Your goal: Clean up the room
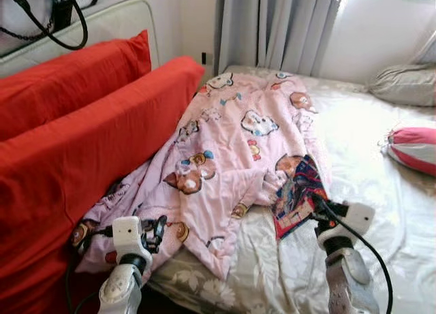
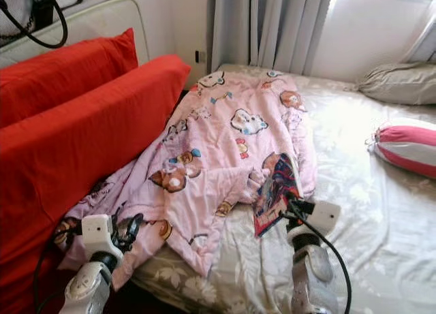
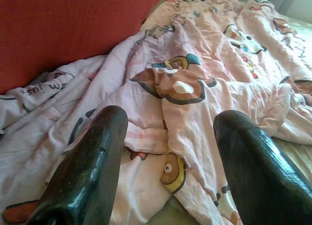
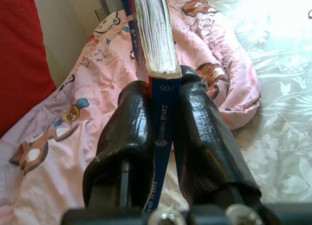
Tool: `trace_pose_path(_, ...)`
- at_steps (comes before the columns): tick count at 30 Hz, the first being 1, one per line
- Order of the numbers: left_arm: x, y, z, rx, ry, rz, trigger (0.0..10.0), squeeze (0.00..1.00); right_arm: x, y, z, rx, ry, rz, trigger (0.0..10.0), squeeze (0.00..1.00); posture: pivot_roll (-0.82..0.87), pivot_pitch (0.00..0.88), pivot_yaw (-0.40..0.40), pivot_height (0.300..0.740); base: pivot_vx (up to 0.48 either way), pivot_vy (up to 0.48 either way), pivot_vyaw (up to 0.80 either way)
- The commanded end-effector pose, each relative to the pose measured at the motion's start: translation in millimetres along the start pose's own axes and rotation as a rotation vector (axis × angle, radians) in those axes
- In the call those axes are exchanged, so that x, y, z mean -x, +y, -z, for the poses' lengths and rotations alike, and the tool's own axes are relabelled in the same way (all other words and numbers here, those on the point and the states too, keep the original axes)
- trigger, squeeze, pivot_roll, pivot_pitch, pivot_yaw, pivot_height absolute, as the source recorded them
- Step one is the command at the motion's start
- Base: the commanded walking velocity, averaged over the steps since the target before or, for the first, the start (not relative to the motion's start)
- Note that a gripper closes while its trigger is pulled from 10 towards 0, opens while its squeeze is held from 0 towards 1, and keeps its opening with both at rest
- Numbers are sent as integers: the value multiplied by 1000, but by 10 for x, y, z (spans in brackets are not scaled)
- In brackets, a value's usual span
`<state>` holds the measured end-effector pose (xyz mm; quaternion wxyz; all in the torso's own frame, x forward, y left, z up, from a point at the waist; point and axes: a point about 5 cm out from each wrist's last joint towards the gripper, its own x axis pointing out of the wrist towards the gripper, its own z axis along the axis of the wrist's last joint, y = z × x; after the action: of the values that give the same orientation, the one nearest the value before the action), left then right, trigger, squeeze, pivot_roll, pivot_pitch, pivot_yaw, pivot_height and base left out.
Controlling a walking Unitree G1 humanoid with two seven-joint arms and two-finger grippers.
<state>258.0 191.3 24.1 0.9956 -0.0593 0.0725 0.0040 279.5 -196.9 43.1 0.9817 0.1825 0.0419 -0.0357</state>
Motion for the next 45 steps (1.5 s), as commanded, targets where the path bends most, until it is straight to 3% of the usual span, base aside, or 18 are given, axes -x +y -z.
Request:
trace_pose_path(1,0,-19,11,-4,5,8,10000,0,-51,20,-91,5,-38,-9,10000,0,137,16,-49,706,0,0,-563)
trace_pose_path(14,13,-33,10,-15,-5,12,10000,0,-55,65,-34,-8,-18,-16,10000,0,136,30,-49,706,0,-405,-723)
trace_pose_path(24,37,12,23,-23,1,5,10000,0,-26,73,8,-8,-11,-13,10000,0,137,26,-43,706,0,0,-674)
trace_pose_path(45,16,33,-18,-47,-8,5,10000,0,-32,76,31,-9,-3,-16,10000,0,139,29,-35,706,0,-343,0)
